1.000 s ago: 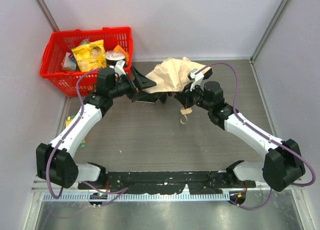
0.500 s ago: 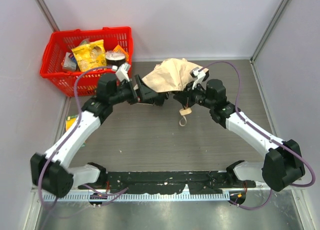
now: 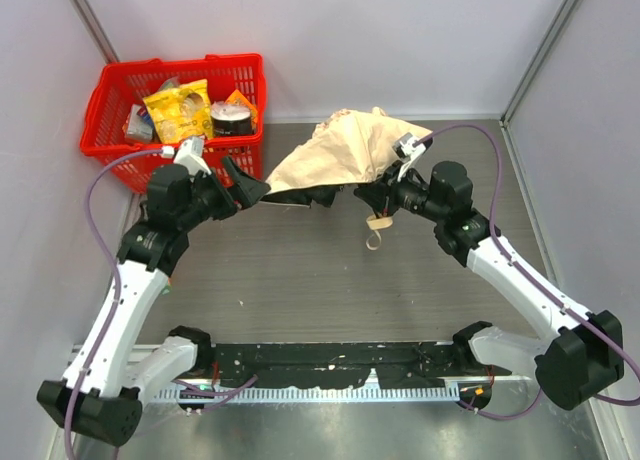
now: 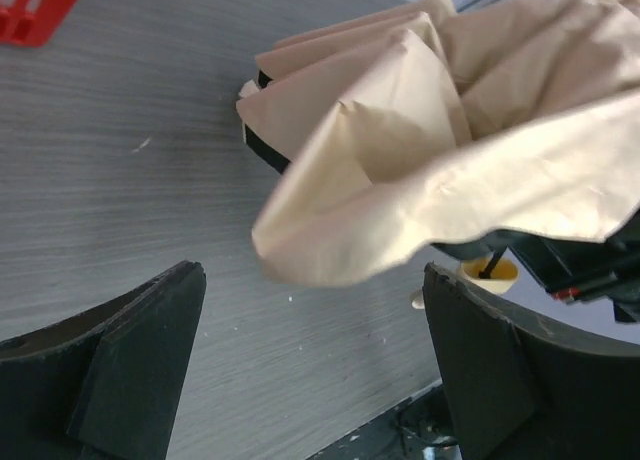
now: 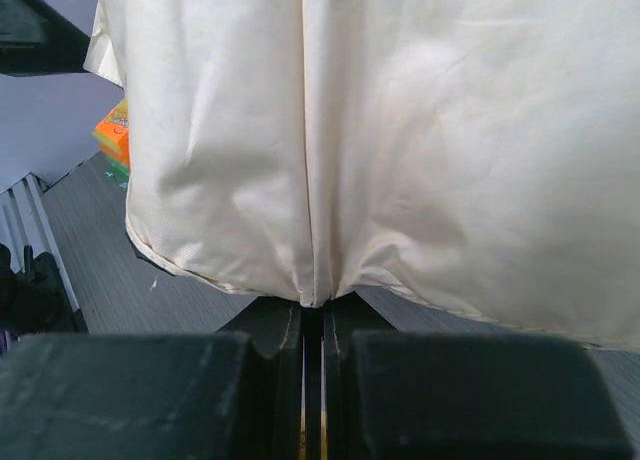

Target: Put away the umbrella

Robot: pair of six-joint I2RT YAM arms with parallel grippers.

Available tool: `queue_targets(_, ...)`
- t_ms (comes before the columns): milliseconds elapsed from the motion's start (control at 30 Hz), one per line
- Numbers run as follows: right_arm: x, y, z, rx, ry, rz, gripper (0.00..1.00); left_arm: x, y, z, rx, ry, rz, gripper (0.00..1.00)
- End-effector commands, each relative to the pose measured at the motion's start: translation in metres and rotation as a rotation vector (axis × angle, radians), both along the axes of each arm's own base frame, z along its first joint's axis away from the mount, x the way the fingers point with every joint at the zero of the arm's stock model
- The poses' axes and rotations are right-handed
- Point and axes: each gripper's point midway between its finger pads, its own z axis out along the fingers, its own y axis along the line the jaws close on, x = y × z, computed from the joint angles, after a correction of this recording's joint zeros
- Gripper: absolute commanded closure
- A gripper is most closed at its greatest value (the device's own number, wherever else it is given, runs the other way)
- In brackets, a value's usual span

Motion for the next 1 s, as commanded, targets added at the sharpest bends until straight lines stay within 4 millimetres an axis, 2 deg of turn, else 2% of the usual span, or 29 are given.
queue_targets(0,-0.007,0.001,0.043,0.024,-0.163,0.051,0.99,0.008,-0.025,0.001,-0.124,0.029,-0.136,0.0)
queue_targets(100,0.001,-0.007,0.029,-0.063,-0.171,0.015,0.99,0.0,-0.038,0.025,-0.198,-0.064,-0.221,0.0)
queue_targets(167,0.002,-0.009,0.023,-0.084,-0.164,0.002,0.99,-0.004,-0.038,0.032,-0.171,-0.094,-0.251,0.02)
queue_targets(233,0.009,-0.016,0.02,-0.104,-0.162,-0.049,0.99,-0.003,-0.02,0.03,-0.073,-0.06,-0.16,0.13)
queue_targets(300,0.014,-0.02,0.018,-0.133,-0.17,-0.076,0.99,-0.007,-0.002,0.043,-0.001,-0.065,-0.078,0.12)
queue_targets(333,0.015,-0.02,0.018,-0.135,-0.173,-0.076,0.99,-0.007,-0.003,0.053,-0.007,-0.092,-0.083,0.07)
queue_targets(367,0.014,-0.018,0.019,-0.132,-0.178,-0.071,0.99,-0.008,-0.01,0.062,-0.04,-0.11,-0.116,0.01)
queue_targets(433,0.011,-0.013,0.019,-0.125,-0.184,-0.046,0.99,-0.011,-0.038,0.067,-0.148,-0.067,-0.24,0.0)
queue_targets(500,0.005,-0.003,0.018,-0.131,-0.187,-0.018,0.99,-0.007,-0.07,0.061,-0.218,-0.002,-0.341,0.01)
queue_targets(633,0.001,0.008,0.017,-0.151,-0.192,0.008,0.99,0.006,-0.11,0.053,-0.21,0.013,-0.355,0.0)
queue_targets(767,-0.002,0.014,0.021,-0.128,-0.183,0.022,0.99,0.021,-0.125,0.034,-0.198,0.066,-0.303,0.0)
queue_targets(833,-0.008,0.02,0.025,-0.101,-0.175,0.06,0.99,0.034,-0.12,0.014,-0.178,0.107,-0.207,0.0)
queue_targets(967,-0.016,0.028,0.029,-0.055,-0.136,0.101,0.99,0.039,-0.119,0.007,-0.195,0.11,-0.175,0.0)
